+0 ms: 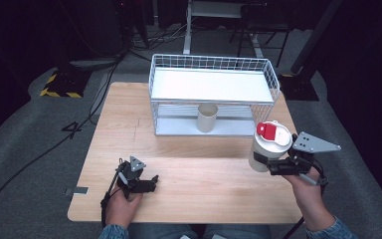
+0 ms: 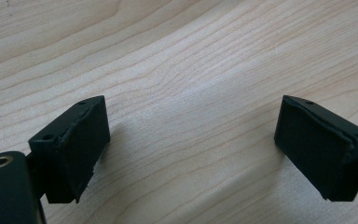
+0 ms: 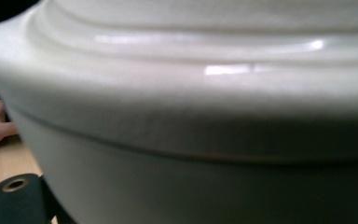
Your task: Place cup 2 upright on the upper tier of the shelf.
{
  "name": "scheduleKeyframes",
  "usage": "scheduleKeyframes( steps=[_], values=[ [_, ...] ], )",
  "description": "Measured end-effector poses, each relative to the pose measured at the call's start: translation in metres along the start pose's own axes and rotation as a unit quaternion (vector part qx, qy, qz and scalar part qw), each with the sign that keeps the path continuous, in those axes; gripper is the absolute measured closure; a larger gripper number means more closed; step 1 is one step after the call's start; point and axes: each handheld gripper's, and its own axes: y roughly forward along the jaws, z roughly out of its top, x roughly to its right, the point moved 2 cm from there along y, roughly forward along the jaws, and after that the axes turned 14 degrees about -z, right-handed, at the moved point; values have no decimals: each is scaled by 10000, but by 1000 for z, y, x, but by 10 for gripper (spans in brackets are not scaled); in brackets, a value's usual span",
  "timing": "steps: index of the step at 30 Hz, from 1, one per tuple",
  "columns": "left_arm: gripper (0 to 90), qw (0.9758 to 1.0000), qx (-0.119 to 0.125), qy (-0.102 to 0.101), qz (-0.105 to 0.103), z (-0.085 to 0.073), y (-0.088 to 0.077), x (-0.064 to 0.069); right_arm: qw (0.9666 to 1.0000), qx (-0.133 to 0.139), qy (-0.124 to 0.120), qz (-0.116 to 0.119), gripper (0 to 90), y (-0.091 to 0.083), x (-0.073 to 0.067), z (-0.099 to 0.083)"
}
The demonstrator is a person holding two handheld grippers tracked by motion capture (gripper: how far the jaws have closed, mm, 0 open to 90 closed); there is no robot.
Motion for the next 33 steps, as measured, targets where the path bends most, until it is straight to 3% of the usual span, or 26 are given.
scheduleKeyframes(
  steps=[17, 21, 33],
  values=[
    [109, 9999, 26, -80, 69, 1, 1, -1, 9999, 87, -78, -78, 126, 25, 11, 54],
    [97, 9999, -2, -93, 74, 3, 2, -2, 9998, 89, -151, -63, 126, 35, 12, 67],
    [84, 9999, -6, -97, 101, 3, 3, -3, 9999, 84, -42, -39, 126, 67, 16, 102]
  ],
)
